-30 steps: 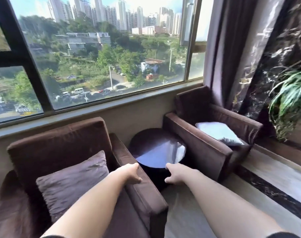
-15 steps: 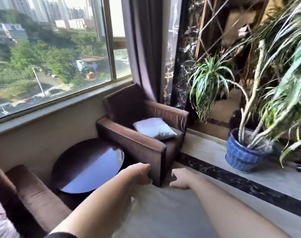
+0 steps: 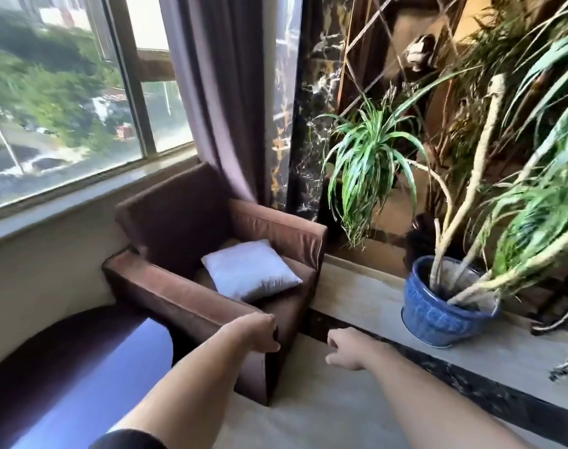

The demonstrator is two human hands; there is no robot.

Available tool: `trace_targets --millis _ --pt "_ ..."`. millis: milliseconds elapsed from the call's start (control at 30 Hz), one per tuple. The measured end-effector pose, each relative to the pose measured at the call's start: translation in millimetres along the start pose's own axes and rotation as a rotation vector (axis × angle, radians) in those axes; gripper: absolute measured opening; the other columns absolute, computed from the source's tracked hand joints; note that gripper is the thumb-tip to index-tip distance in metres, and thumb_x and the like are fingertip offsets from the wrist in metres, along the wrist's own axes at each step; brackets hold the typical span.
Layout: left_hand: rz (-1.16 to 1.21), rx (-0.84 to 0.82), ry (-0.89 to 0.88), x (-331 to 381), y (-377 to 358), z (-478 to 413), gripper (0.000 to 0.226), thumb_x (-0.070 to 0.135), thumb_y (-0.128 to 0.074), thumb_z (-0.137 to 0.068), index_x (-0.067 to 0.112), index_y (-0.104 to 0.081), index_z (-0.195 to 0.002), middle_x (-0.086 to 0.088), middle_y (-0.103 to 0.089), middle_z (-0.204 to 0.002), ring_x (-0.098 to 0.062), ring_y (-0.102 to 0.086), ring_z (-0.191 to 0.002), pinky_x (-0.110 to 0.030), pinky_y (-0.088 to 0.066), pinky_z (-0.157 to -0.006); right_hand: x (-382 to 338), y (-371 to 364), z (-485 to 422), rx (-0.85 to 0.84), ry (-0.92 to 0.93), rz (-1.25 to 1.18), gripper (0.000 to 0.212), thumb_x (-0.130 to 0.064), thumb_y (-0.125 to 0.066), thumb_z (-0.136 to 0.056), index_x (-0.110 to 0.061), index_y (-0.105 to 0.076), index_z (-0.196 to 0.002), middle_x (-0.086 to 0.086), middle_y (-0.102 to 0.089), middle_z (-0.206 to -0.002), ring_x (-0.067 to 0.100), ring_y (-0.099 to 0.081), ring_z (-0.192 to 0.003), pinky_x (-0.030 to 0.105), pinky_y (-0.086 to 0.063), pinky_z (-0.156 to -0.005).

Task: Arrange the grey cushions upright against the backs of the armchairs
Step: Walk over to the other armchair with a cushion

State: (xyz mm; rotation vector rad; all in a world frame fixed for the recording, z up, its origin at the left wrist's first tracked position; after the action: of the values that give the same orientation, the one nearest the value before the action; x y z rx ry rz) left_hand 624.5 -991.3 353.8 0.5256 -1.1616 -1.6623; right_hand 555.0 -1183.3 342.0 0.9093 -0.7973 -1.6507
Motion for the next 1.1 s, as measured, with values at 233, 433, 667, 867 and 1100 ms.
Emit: trace_targets --millis 233,433,667,867,1100 --pt "-0.05 -0.053 0.029 12 32 -123 0.067 0.044 -0.056 -0.088 0.012 -0.038 -0.144 -0.01 -0.052 -0.141 -0.032 -0.052 -0.128 -0.038 -0.043 -0.101 59 40 -108 -0.076 -0.026 -0.051 0.04 -0.046 -0.062 -0.078 -0.027 -0.053 -0.112 0.005 -0.057 -0.121 0.025 -0.058 -0.102 0.036 -0.049 -0.084" --pt "-0.029 -0.065 0.093 25 58 -236 0.052 0.045 -0.062 -0.086 0.017 -0.056 -0.129 -0.005 -0.062 -0.13 -0.025 -0.059 -0.118 -0.03 -0.042 -0.085 122 89 -227 -0.104 0.019 -0.05 0.04 -0.046 -0.06 -0.074 -0.026 -0.053 -0.108 0.002 -0.059 -0.112 0.025 -0.058 -0.095 0.038 -0.051 -0.086" --pt "0.161 -0.046 0.245 30 100 -332 0.053 0.038 -0.061 -0.085 0.015 -0.055 -0.133 -0.01 -0.059 -0.134 -0.029 -0.055 -0.121 -0.032 -0.042 -0.095 150 155 -347 -0.138 0.116 -0.082 0.043 -0.041 -0.067 -0.075 -0.023 -0.056 -0.112 0.004 -0.061 -0.118 0.025 -0.059 -0.106 0.029 -0.045 -0.078" --pt "0.283 -0.064 0.383 -13 114 -385 0.049 0.039 -0.063 -0.085 0.011 -0.058 -0.125 -0.011 -0.061 -0.129 -0.03 -0.057 -0.118 -0.033 -0.044 -0.092 109 185 -441 -0.214 0.284 0.064 0.047 -0.04 -0.063 -0.078 -0.019 -0.056 -0.119 0.009 -0.061 -0.124 0.029 -0.06 -0.111 0.033 -0.048 -0.087" --pt "0.46 -0.075 0.519 -102 110 -456 0.06 0.045 -0.064 -0.084 0.016 -0.051 -0.134 -0.009 -0.058 -0.135 -0.029 -0.054 -0.123 -0.034 -0.045 -0.097 56 220 -556 -0.261 0.372 0.24 0.043 -0.041 -0.064 -0.075 -0.019 -0.057 -0.111 0.01 -0.064 -0.12 0.031 -0.061 -0.108 0.037 -0.05 -0.088"
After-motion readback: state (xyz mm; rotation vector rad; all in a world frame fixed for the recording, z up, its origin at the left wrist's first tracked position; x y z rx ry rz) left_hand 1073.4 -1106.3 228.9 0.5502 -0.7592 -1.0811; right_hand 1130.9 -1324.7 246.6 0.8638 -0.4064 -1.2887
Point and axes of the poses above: each hand's wrist, its own z-axis away from the middle knuckle, its own y-axis out of the back of the hand, x = y × z, the point moved 6 cm from there along -z, towards the middle knuckle
